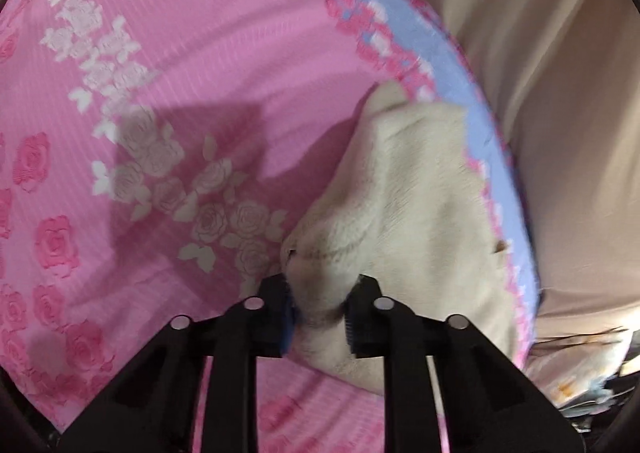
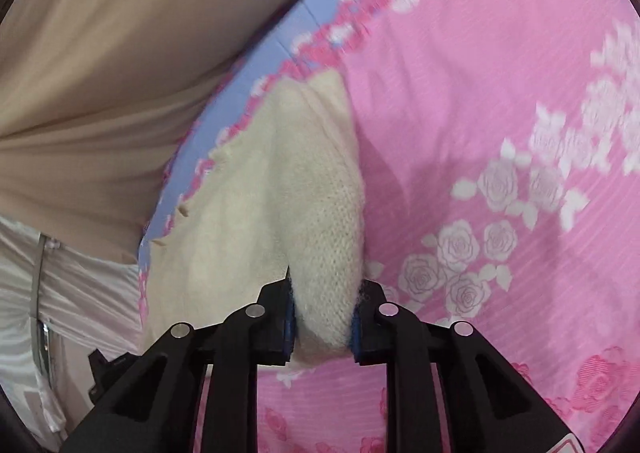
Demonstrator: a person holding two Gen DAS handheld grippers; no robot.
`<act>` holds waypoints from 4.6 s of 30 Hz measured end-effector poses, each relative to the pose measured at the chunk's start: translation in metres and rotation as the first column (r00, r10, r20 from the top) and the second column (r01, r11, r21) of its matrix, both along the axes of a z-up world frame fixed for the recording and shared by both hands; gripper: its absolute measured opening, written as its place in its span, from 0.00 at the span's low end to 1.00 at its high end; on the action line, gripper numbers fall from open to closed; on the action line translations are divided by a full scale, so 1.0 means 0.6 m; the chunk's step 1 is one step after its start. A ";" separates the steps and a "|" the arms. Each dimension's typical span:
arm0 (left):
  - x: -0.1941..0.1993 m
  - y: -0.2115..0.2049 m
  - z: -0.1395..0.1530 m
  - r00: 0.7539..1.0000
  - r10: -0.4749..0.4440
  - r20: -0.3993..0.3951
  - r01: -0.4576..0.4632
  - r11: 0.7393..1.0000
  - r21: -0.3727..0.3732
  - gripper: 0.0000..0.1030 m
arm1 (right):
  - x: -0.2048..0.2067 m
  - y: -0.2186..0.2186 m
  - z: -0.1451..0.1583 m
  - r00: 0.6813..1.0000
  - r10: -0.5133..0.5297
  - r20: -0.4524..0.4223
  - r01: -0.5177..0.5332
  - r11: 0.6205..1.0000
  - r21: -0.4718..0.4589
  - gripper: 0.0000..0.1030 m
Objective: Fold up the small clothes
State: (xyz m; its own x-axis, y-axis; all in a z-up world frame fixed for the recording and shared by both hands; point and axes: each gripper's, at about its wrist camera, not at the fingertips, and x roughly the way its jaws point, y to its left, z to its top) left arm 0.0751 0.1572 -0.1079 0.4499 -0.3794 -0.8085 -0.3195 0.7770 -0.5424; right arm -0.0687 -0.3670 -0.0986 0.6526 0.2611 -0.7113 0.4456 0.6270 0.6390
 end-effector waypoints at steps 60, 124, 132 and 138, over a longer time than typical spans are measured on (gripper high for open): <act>0.054 -0.205 0.001 0.928 -0.373 0.016 0.343 0.868 0.358 0.16 | 0.074 0.034 -0.057 0.966 0.157 -0.207 -0.214 0.934 -0.285 0.00; -0.139 -0.358 0.173 0.711 -0.635 0.302 0.655 0.754 0.046 0.13 | 0.197 0.213 -0.006 0.849 0.484 -0.210 -0.500 0.866 -0.027 0.08; -0.173 -0.501 0.129 0.635 -0.748 0.193 0.751 0.656 0.072 0.13 | 0.014 -0.003 0.022 0.960 0.238 -0.147 -0.243 0.970 -0.021 0.12; -0.192 -0.580 0.038 0.592 -0.806 0.025 0.801 0.591 0.097 0.32 | -0.052 -0.045 0.003 0.976 0.143 -0.162 -0.139 0.990 0.033 0.17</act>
State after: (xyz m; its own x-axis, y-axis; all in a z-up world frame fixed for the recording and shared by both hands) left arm -0.0398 -0.1910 -0.0851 0.0372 -0.5564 -0.8301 0.4831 0.7372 -0.4724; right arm -0.1002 -0.3937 -0.0970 0.4831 0.3581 -0.7990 0.4535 0.6782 0.5782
